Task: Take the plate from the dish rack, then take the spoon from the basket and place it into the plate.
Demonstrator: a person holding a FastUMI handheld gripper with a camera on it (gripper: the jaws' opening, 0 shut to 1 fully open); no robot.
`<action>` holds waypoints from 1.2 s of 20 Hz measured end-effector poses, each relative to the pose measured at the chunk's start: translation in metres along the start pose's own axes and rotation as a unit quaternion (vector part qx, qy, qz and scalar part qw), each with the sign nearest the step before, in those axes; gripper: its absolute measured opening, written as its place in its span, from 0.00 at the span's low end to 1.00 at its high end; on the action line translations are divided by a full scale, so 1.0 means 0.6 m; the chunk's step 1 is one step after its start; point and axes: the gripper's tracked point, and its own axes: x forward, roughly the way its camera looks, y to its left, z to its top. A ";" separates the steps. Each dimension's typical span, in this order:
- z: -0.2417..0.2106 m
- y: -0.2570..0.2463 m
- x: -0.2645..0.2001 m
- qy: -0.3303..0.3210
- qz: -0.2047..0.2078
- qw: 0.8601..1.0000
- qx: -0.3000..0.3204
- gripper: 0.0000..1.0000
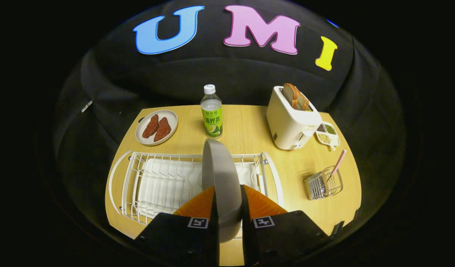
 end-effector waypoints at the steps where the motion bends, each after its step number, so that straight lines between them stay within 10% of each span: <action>1: 0.006 0.000 -0.002 -0.007 -0.002 1.000 -0.015 0.29; 11: -0.012 -0.075 0.009 0.010 -0.013 0.999 0.033 0.24; 24: -0.081 -0.213 -0.147 -0.018 0.083 0.988 0.130 0.22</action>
